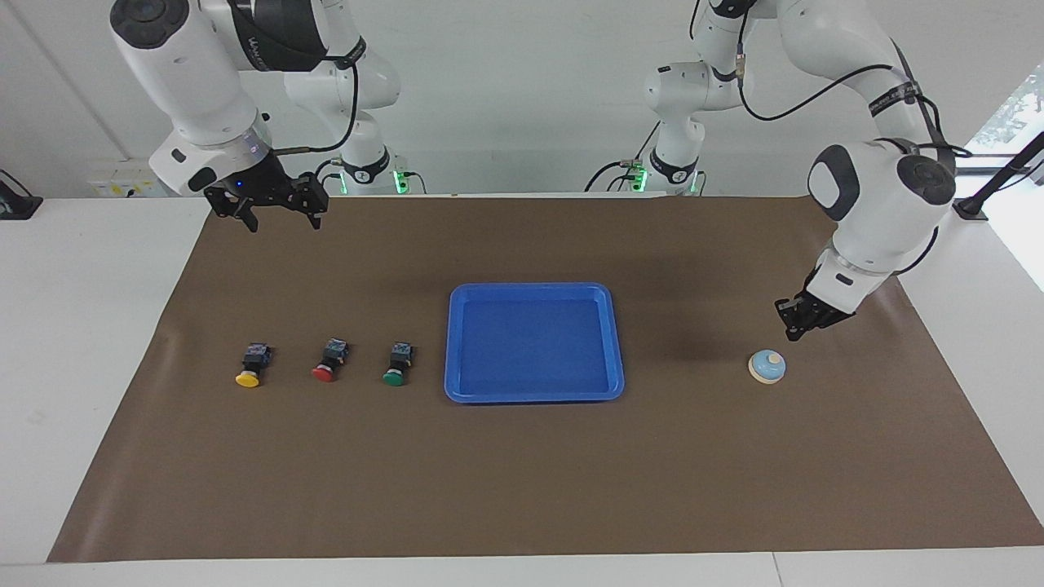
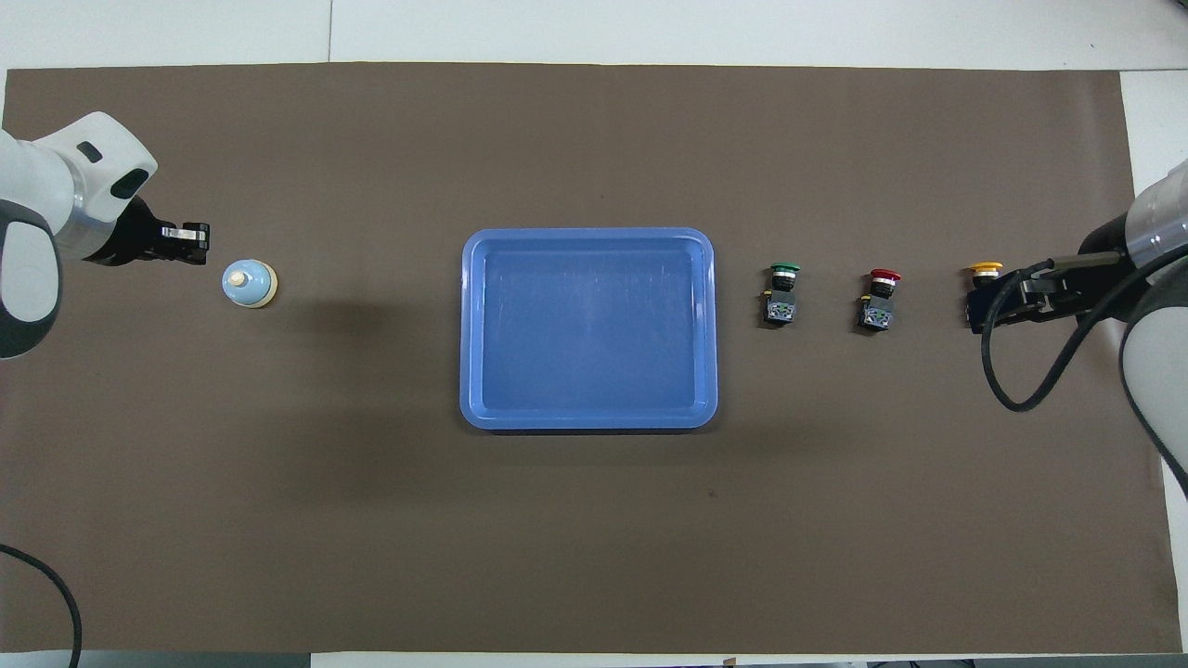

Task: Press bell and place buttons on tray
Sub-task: 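Move the left gripper over the white bell, then press down on the white bell with the left gripper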

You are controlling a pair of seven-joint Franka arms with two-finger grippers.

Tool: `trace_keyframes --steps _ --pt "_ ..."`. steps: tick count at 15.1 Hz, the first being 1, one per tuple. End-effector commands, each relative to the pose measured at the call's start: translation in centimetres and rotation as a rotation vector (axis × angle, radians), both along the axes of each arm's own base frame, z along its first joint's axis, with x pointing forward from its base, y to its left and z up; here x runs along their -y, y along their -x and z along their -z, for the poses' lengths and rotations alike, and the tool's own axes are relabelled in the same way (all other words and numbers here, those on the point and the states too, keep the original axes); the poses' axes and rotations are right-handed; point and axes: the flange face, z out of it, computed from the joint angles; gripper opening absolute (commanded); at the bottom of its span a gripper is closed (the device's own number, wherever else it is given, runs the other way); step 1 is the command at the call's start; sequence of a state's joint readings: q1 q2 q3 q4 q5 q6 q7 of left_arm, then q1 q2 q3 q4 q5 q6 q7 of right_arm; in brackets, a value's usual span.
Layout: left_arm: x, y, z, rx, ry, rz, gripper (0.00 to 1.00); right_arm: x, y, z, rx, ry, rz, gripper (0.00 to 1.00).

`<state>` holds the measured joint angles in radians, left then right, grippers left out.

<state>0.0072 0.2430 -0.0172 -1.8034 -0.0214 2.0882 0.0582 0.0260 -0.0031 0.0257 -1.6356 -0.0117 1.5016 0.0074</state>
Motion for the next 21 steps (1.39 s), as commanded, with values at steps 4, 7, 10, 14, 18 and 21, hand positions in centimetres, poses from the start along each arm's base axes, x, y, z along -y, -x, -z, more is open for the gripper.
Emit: trace_keyframes --steps 4,7,10,14,18,21 --pt "-0.6 0.8 3.2 -0.029 -0.003 -0.005 0.00 0.3 0.5 -0.3 -0.002 -0.009 -0.013 1.00" --pt "-0.6 0.6 4.1 -0.020 -0.003 -0.006 0.00 0.4 0.5 -0.3 -0.003 -0.009 -0.012 1.00" --pt "-0.6 0.4 5.1 -0.014 -0.003 -0.005 0.00 0.3 0.5 -0.3 -0.002 -0.009 -0.013 1.00" --pt "-0.9 1.7 8.4 -0.005 -0.006 -0.011 0.00 0.2 0.5 -0.3 -0.002 -0.009 -0.015 1.00" --pt "-1.0 1.9 9.0 0.004 -0.007 -0.012 0.00 0.4 0.5 -0.3 -0.003 -0.009 -0.010 1.00" --pt "-1.1 1.1 5.1 -0.032 -0.006 -0.011 0.00 0.4 0.5 -0.3 -0.003 -0.009 -0.012 1.00"
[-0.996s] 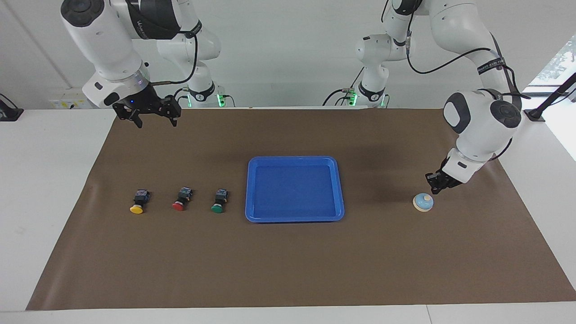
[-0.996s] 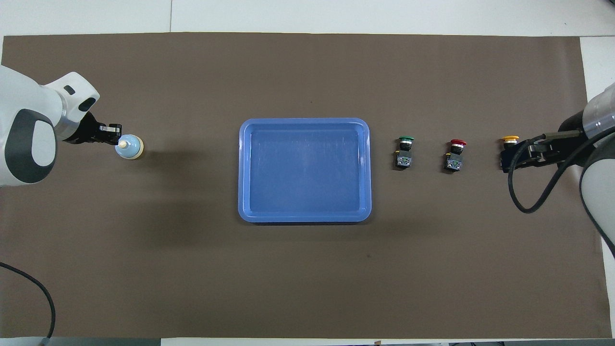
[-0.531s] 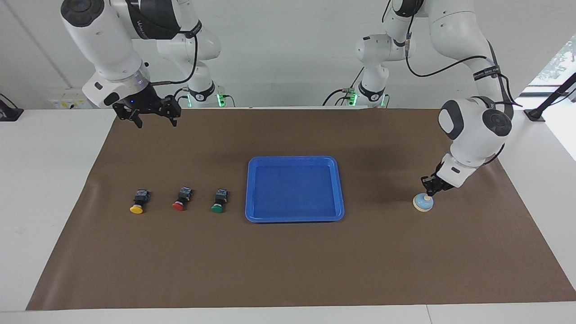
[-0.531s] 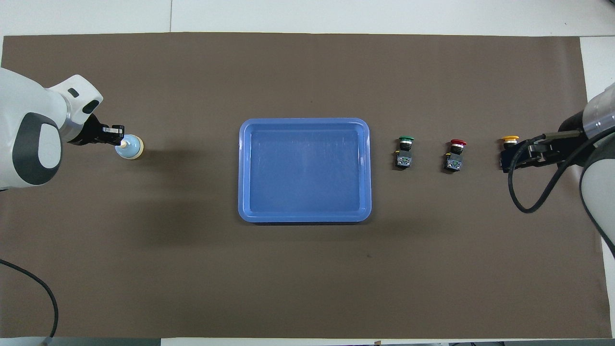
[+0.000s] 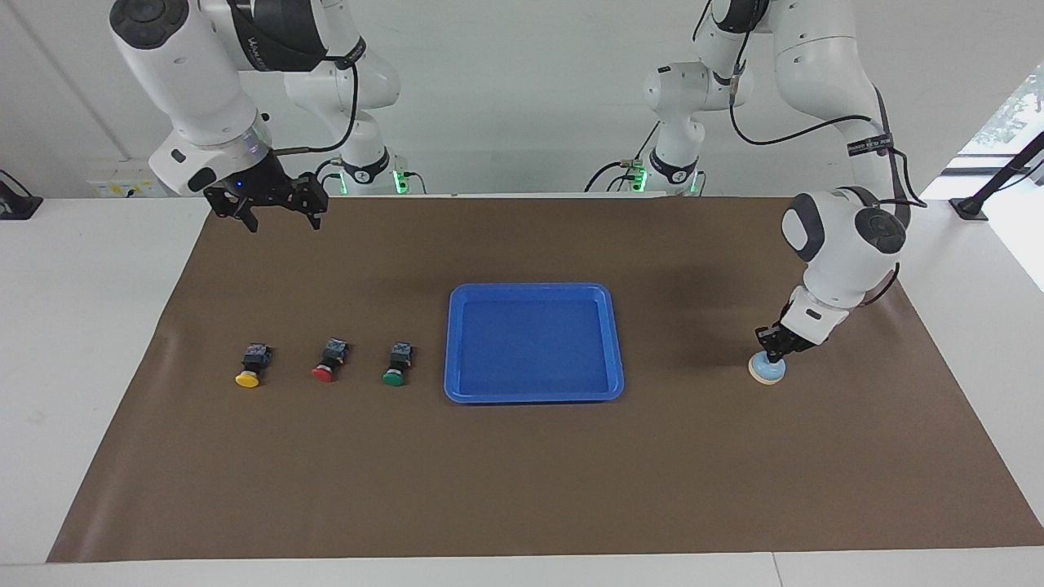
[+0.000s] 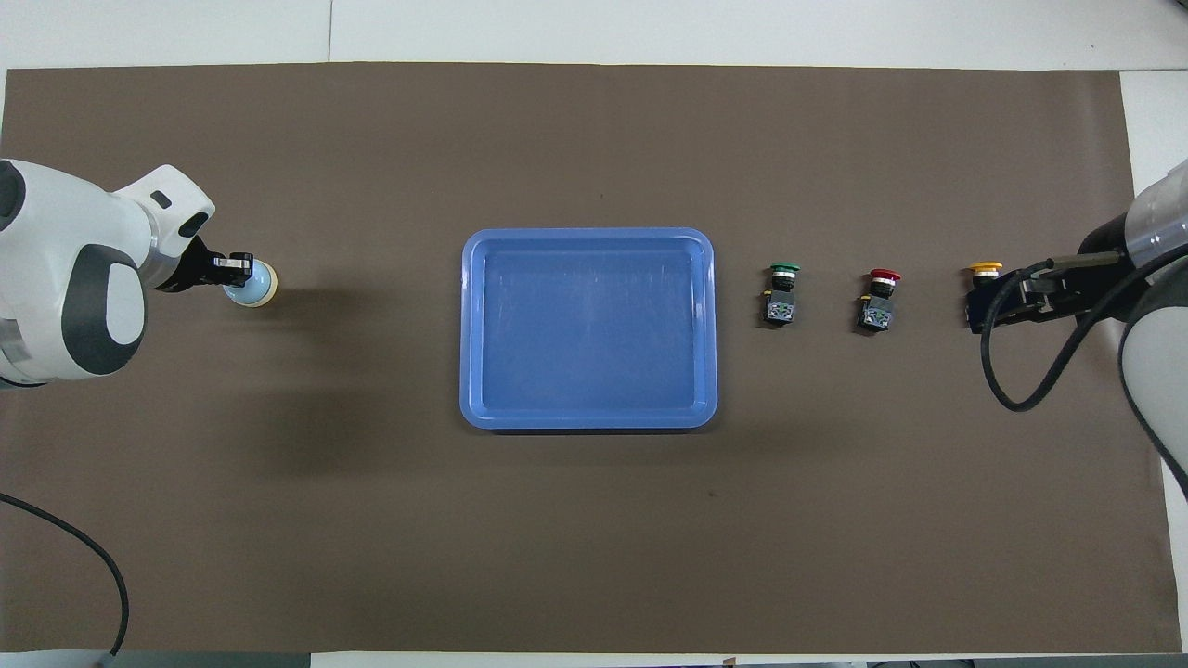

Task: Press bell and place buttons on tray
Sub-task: 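Press down on the white bell with the left gripper, then lift the left gripper off the bell and draw it back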

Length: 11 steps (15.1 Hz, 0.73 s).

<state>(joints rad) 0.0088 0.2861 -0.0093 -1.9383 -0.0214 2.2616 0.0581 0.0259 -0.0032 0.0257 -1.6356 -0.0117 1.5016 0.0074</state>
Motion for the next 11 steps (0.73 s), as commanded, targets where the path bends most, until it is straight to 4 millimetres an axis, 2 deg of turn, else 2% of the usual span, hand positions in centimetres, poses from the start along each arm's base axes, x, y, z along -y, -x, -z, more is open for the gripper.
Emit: trace_keyframes --steps 1,2,4,5,6,7,9,11 --pt "-0.5 -0.3 -4.4 -0.048 -0.002 0.003 0.00 0.4 0.5 -0.3 -0.002 -0.009 -0.012 1.00" --pt "-0.5 -0.4 -7.0 -0.063 -0.001 0.004 0.00 0.4 0.5 -0.3 -0.003 -0.009 -0.012 1.00" --pt "-0.3 0.1 -11.8 -0.081 0.000 0.007 0.59 0.3 0.5 -0.3 -0.003 -0.009 -0.013 1.00" --pt "-0.3 0.7 -14.0 -0.078 0.000 0.007 0.83 0.4 0.5 -0.3 -0.002 -0.009 -0.012 1.00" --pt "-0.3 1.7 -16.0 -0.075 0.000 0.008 1.00 0.3 0.5 -0.3 -0.003 -0.009 -0.013 1.00" --pt "-0.3 3.1 -18.4 -0.069 0.000 0.009 1.00 0.4 0.5 -0.3 -0.003 -0.009 -0.012 1.00" --pt "-0.2 5.6 -21.9 -0.083 -0.001 0.009 1.00 0.4 0.5 -0.3 -0.003 -0.009 -0.012 1.00" --pt "0.0 7.1 -23.9 -0.082 -0.001 0.002 1.00 0.4 0.5 -0.3 -0.003 -0.009 -0.012 1.00"
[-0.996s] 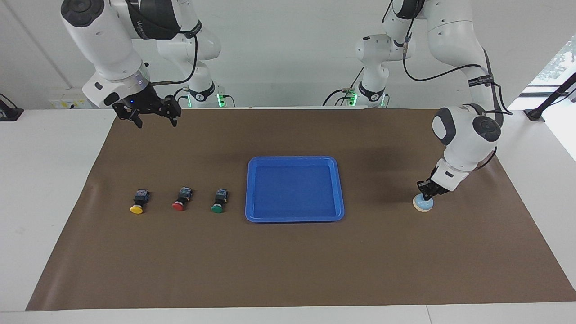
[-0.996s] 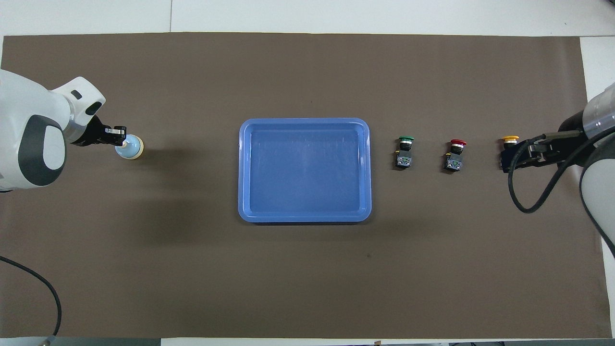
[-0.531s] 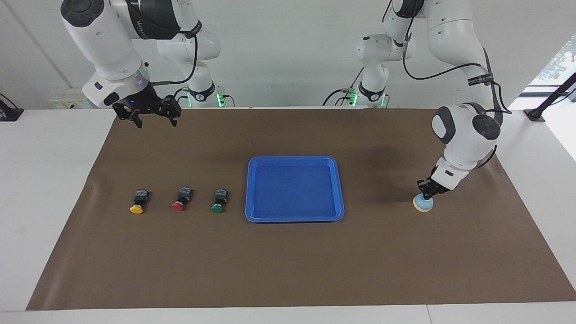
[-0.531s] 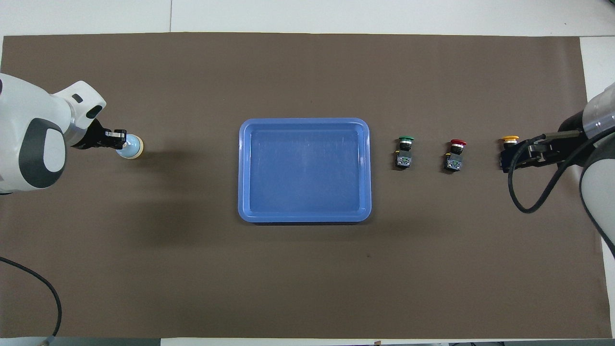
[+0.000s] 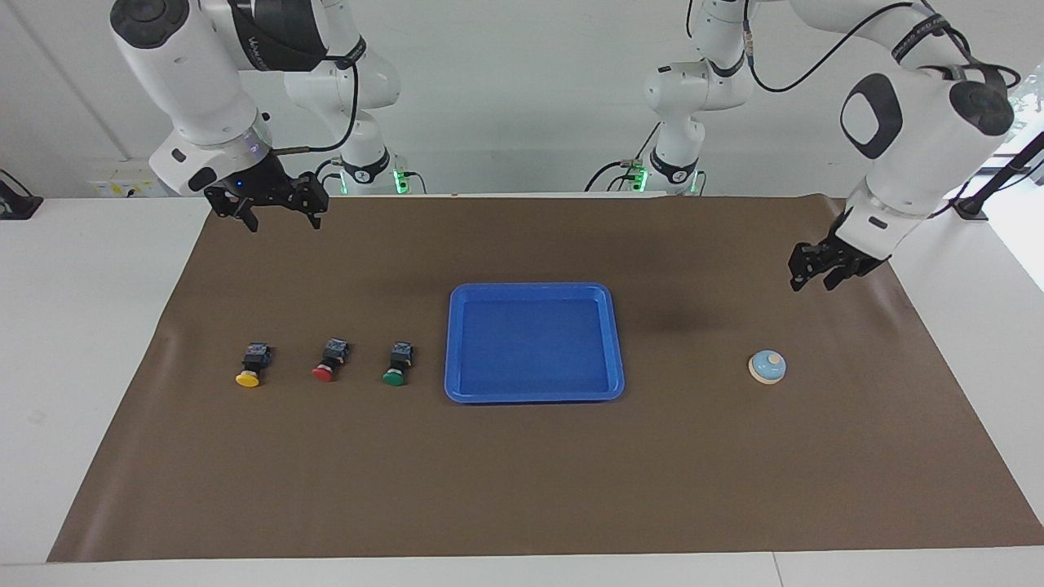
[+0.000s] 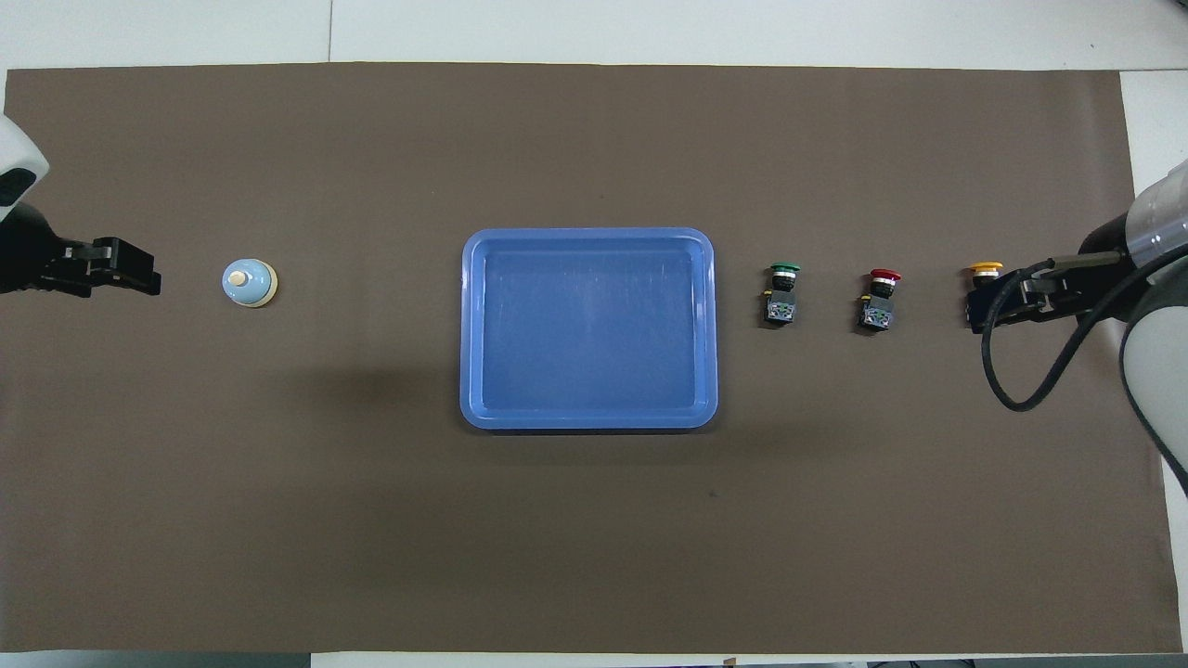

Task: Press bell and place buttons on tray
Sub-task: 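Lift the left gripper off the bell and draw it back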

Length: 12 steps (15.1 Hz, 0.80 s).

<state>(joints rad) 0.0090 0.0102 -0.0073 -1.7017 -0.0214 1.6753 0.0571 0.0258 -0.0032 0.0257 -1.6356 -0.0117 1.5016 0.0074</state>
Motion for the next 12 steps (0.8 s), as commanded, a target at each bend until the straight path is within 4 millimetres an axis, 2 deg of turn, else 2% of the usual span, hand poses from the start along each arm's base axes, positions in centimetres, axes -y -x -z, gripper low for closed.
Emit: trace_keyframes --steps 1,4,12 --pt "0.58 1.94 -1.91 -0.002 -0.004 0.002 1.00 0.39 0.48 -0.28 -0.003 -0.009 -0.012 1.00" --pt "1.27 2.15 -1.92 -0.022 -0.003 0.017 1.00 0.39 0.48 -0.28 -0.003 -0.009 -0.012 1.00" --pt "1.22 2.50 -1.75 -0.040 0.000 0.015 1.00 -0.10 0.50 -0.28 -0.003 -0.010 -0.024 1.00"
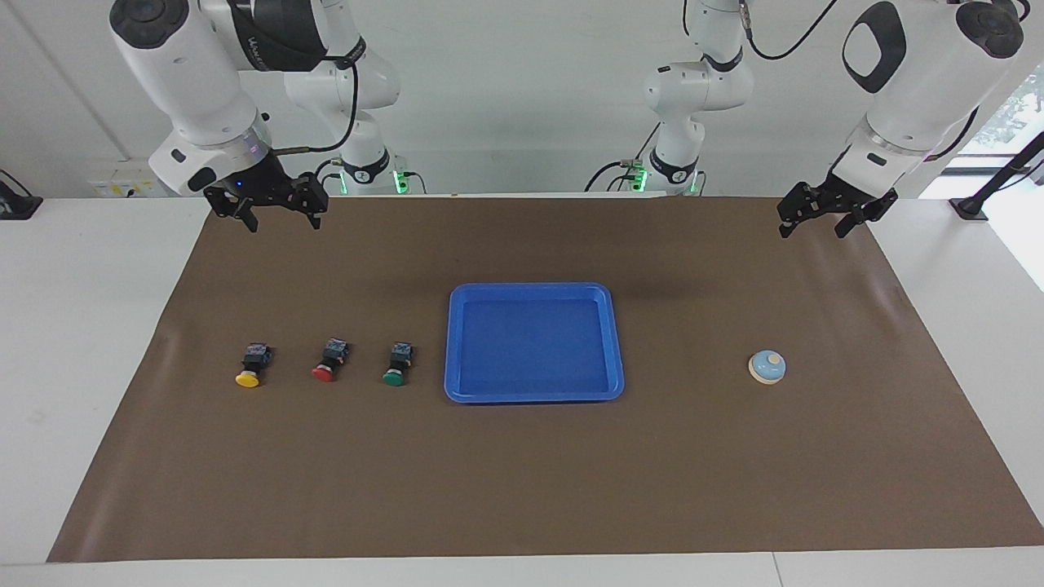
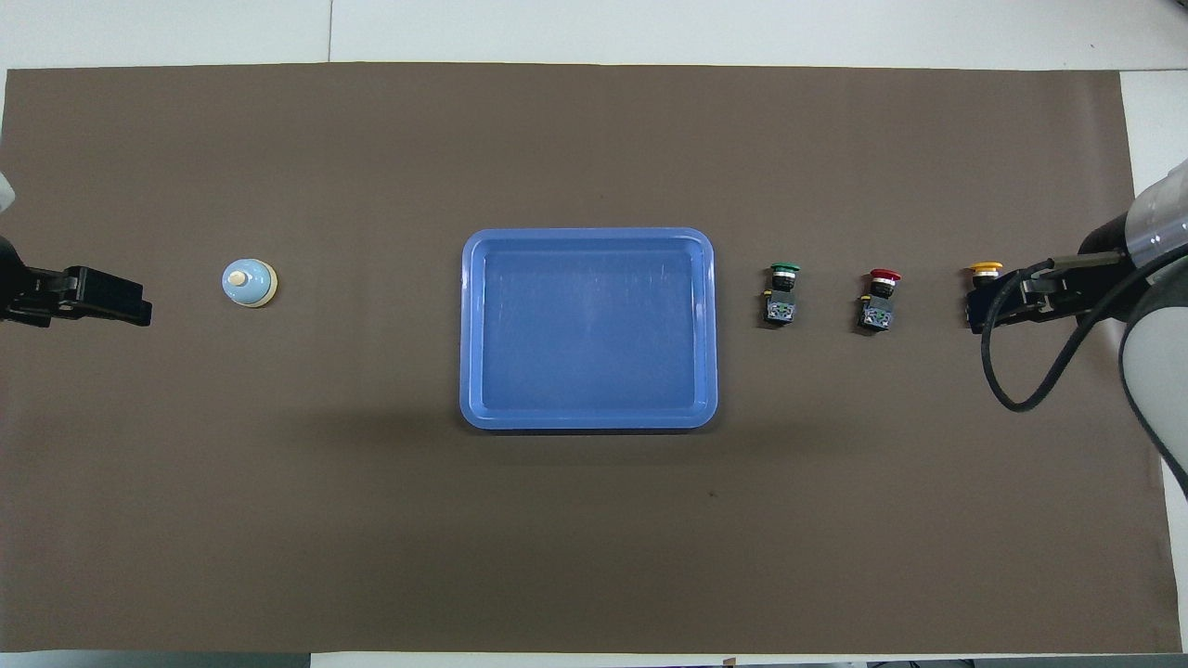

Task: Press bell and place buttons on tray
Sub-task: 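Lift the left gripper off the bell and draw it back, then reach the right gripper to the green button and grasp it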

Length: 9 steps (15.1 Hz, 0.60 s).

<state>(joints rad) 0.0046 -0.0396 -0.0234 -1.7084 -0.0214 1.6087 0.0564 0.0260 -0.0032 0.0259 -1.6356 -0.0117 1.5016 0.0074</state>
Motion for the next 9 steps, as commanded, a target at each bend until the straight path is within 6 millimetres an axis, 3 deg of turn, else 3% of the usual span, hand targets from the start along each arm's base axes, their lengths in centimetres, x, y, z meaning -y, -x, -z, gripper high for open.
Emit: trace_keyframes --steps 1,5,9 --pt "0.1 0.5 0.0 -0.015 0.001 -0.006 1.00 -0.1 0.5 -0.3 -0.005 -0.009 -0.024 1.00" --pt "0.1 0.8 0.2 -0.023 0.001 -0.004 1.00 -0.6 0.9 -0.6 -0.002 -0.008 -0.028 1.00" --pt "0.1 0.8 0.2 -0.021 0.001 0.002 1.00 -2.7 0.8 1.3 0.040 -0.004 -0.013 1.00"
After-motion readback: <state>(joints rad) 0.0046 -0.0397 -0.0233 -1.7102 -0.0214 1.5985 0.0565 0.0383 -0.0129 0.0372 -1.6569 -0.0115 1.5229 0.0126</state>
